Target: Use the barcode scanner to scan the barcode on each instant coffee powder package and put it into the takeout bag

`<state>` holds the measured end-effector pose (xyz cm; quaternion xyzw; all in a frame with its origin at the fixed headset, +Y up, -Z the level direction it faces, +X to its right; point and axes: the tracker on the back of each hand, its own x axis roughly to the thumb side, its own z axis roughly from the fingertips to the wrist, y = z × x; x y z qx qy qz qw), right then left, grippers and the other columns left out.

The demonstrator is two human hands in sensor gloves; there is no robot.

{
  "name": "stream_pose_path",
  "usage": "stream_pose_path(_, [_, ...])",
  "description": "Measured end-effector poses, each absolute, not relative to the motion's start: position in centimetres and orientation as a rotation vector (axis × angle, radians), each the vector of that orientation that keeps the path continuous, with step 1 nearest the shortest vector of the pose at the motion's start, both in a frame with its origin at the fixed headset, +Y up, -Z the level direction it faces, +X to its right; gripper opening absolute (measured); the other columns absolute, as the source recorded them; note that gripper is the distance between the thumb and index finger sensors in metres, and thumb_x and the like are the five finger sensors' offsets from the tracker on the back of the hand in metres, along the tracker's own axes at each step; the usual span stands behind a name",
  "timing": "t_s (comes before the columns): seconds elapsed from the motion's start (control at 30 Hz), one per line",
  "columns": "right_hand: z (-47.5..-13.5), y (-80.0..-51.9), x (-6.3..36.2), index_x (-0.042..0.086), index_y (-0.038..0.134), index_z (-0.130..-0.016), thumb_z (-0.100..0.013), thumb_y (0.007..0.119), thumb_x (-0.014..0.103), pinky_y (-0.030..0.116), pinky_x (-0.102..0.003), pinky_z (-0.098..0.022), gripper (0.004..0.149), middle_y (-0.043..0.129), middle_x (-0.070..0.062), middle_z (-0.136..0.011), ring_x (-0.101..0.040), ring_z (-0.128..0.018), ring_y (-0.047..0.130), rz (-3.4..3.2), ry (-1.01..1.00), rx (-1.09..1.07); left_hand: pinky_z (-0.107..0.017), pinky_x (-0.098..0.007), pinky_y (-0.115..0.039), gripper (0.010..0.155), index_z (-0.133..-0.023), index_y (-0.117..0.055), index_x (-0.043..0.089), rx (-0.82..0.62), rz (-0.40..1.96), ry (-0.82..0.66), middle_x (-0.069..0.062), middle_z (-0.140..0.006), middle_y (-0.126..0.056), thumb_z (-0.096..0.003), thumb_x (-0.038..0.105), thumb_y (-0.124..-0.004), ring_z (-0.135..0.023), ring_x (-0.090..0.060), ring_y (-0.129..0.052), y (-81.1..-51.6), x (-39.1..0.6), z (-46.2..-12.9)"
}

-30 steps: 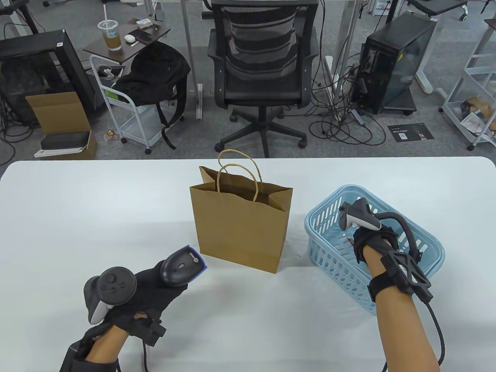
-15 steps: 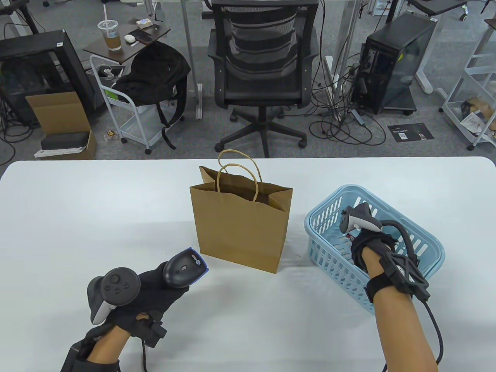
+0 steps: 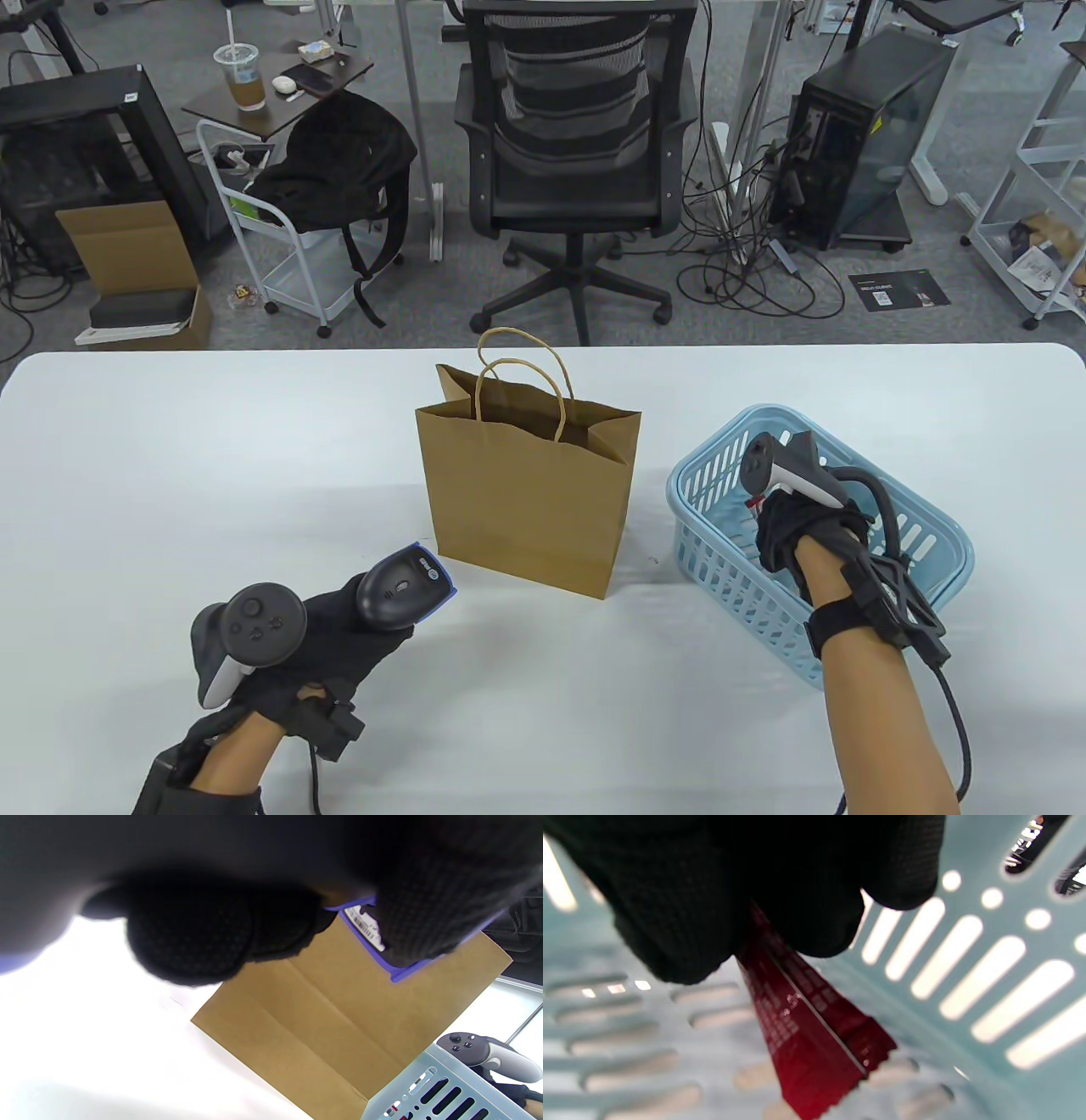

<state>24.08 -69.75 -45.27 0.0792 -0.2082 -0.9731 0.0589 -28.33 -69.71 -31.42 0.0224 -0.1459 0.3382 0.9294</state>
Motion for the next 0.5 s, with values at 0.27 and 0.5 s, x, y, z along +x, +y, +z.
stream_pose_path(0.27, [-44.4,-65.1,23.1,0.043,0.094,-0.069,-0.035,0.103,0.032,0.086,-0.043,-0.058,0.037,0.102,-0.001,-0.08,-0.018,-0.073,0.105,-3.149,-0.411,0.175,-0.04,-0.039,-0.092,0.058,-0.089,-0.079,0.026,0.046,0.692,-0.296,0.01,-0.063,-0.101,-0.0425,0.059,-0.089,-0.042,-0.016,-0.111,-69.7,-28.3,-31.4])
stream_pose_path(0.5, [-43.0,-62.3,24.7,0.042,0.091,-0.075,-0.041,0.097,0.024,0.088,-0.041,-0.053,0.038,0.094,-0.006,-0.087,-0.022,-0.069,0.105,-3.296,-0.4,0.257,-0.04,-0.039,-0.092,0.058,-0.089,-0.079,0.026,0.059,0.706,-0.292,0.01,-0.063,-0.102,-0.0424,0.059,-0.089,-0.042,-0.016,-0.111,-69.4,-28.6,-31.4])
